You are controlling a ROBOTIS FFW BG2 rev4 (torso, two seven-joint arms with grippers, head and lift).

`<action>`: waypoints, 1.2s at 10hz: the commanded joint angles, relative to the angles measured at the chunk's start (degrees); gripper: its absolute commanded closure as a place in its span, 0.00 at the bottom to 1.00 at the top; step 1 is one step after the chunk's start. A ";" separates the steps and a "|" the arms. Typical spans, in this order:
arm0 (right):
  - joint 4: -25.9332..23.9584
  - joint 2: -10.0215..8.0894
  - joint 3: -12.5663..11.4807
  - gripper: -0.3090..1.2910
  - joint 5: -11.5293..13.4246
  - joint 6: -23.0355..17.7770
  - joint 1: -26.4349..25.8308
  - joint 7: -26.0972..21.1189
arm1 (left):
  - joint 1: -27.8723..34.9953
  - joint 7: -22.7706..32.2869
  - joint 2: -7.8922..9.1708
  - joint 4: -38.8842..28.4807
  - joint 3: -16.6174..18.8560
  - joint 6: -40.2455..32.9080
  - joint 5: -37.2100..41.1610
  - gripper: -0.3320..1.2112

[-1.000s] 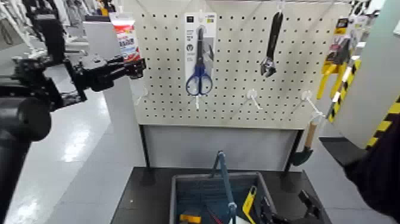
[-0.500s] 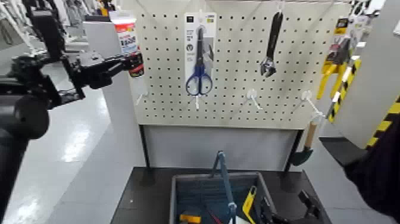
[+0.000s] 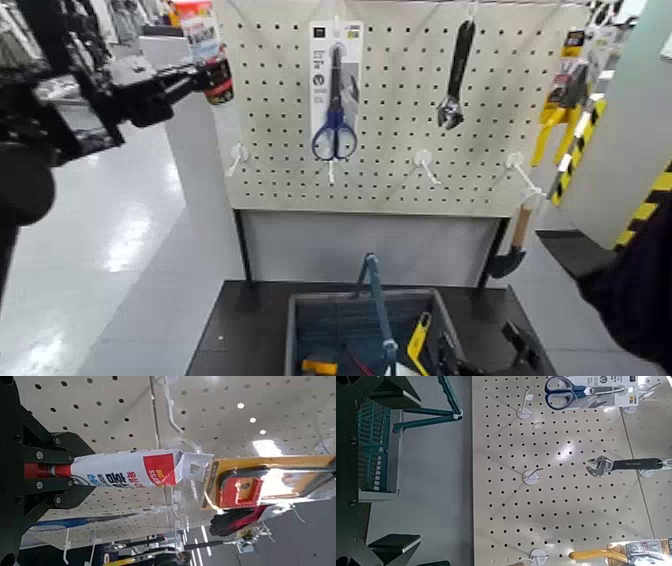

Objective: Put the red glue tube into the crate.

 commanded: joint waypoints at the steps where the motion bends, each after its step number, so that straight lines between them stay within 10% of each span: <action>1: -0.22 1.32 -0.12 0.27 0.00 0.56 0.19 0.00 | 1.82 1.81 -0.14 -8.13 0.68 4.71 4.22 0.95; 12: 0.05 1.32 0.58 0.27 0.00 0.74 -0.16 -0.09 | 2.79 0.05 -3.65 9.45 -22.61 4.36 16.43 0.95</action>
